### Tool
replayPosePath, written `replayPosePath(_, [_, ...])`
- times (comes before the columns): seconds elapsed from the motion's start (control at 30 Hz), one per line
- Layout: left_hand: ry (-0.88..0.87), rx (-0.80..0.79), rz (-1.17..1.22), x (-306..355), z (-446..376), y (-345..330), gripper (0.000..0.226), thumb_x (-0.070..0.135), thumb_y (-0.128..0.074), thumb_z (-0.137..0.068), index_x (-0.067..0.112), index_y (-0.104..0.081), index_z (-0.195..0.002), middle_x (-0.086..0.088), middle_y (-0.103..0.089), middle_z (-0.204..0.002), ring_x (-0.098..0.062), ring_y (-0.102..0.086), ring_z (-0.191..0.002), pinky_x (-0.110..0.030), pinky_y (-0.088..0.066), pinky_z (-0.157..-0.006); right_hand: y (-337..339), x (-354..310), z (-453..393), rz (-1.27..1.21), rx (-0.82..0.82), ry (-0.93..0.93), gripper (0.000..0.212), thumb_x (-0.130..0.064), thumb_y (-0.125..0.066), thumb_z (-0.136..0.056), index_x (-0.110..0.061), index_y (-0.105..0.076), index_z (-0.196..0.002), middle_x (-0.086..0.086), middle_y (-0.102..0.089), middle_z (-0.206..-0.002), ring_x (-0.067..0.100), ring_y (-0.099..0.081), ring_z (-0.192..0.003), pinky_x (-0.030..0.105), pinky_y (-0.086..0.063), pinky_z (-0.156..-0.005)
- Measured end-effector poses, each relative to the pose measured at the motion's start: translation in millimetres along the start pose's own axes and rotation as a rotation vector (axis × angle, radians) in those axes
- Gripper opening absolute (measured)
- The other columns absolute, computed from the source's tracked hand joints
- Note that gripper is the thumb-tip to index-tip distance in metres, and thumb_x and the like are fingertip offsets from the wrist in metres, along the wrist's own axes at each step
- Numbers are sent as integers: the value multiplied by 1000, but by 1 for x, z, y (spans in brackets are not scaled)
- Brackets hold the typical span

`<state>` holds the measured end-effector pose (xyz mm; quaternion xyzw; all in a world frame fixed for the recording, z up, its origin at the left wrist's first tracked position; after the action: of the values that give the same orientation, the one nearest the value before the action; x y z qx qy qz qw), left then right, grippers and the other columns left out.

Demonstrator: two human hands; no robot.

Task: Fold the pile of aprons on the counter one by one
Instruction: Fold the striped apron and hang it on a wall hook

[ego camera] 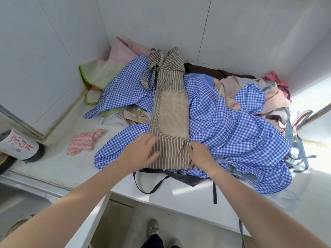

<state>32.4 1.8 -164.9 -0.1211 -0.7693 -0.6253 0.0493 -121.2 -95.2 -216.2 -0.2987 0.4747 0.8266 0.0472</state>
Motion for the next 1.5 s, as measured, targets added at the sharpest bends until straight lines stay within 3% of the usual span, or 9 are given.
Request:
replayPosePath(0.13, [-112, -591, -91, 5, 12, -72, 84, 59, -37, -90, 18, 4, -150, 0, 3, -159, -18, -2, -146, -29, 2, -116, 9, -11, 7, 102, 139, 60, 19, -26, -47, -98, -11, -42, -87, 18, -62, -93, 32, -64, -80, 38, -50, -65])
replayPosePath(0.23, [-94, -540, -63, -3, 5, -78, 93, 74, -23, -71, 28, -5, -150, 2, -7, -158, -24, -14, -140, -38, -13, -116, 26, -49, 36, 343, 369, 458, 34, -26, -57, -91, -6, -47, -116, 11, -49, -110, 24, -56, -96, 27, -47, -67])
replayPosePath(0.3, [-40, -525, 29, -6, 0, -75, 95, 78, -22, -65, 34, -14, -149, 3, -10, -155, -27, -16, -135, -43, -22, -112, 3, -57, 44, 470, 129, 644, 53, -30, -56, -91, -9, -38, -136, 10, -35, -138, 23, -36, -127, 33, -38, -101])
replayPosePath(0.57, [531, -610, 570, -54, -8, -69, 58, 51, -40, -94, 22, -33, -144, -5, -24, -149, -27, -33, -134, -43, -42, -103, -33, -25, 23, 591, -107, 614, 77, -2, -49, -90, -11, -2, -151, 1, 6, -159, 13, 4, -146, 18, 14, -109])
replayPosePath(0.77, [760, -578, 886, -80, -11, -66, 46, -15, -34, -93, 7, -51, -129, -8, -48, -126, -21, -58, -93, -22, -56, -61, -6, -20, -7, 5, -157, 353, 43, -5, -54, -92, -13, -52, -134, -1, -60, -119, 5, -56, -101, 11, -39, -91])
replayPosePath(0.9, [673, -615, 852, -81, -11, -70, 39, -6, -45, -94, 5, -48, -131, -10, -54, -111, -9, -60, -77, -16, -55, -62, 17, -23, -29, -148, -94, 149, 19, -19, -49, -97, -11, -55, -81, 0, -42, -65, 13, -41, -62, 19, -27, -52])
replayPosePath(1.17, [765, -456, 946, -91, -25, -57, 26, 19, -47, -98, 4, -61, -114, 0, -67, -81, -2, -61, -47, -15, -44, -44, 23, -25, -35, -735, -461, -174, 24, -4, -53, -91, 2, -59, -114, 12, -63, -117, 24, -60, -108, 28, -48, -93])
replayPosePath(1.37, [955, -340, 1225, -95, -21, -56, 32, 23, -51, -97, 3, -60, -119, -11, -68, -100, -8, -63, -46, -17, -45, -41, 44, -41, -58, -260, -28, 11, 25, -19, -61, -91, -5, -61, -112, 4, -64, -110, 17, -60, -96, 15, -47, -76])
replayPosePath(1.5, [1030, -375, 1193, -99, -13, -53, 29, 25, -52, -96, 4, -59, -115, -9, -67, -96, -9, -65, -48, -17, -49, -42, 29, -46, -67, -1, 126, -43, 34, -32, -41, -100, -3, -57, -100, 13, -62, -98, 28, -58, -93, 37, -46, -81])
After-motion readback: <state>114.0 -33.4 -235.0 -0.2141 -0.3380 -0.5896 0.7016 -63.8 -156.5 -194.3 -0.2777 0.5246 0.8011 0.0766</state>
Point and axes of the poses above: each hand's wrist, its own z-axis away from the middle knuckle, its own y-axis out of the back of the hand, x = y × z, the point moved 8 cm from there along -z, towards the middle knuckle
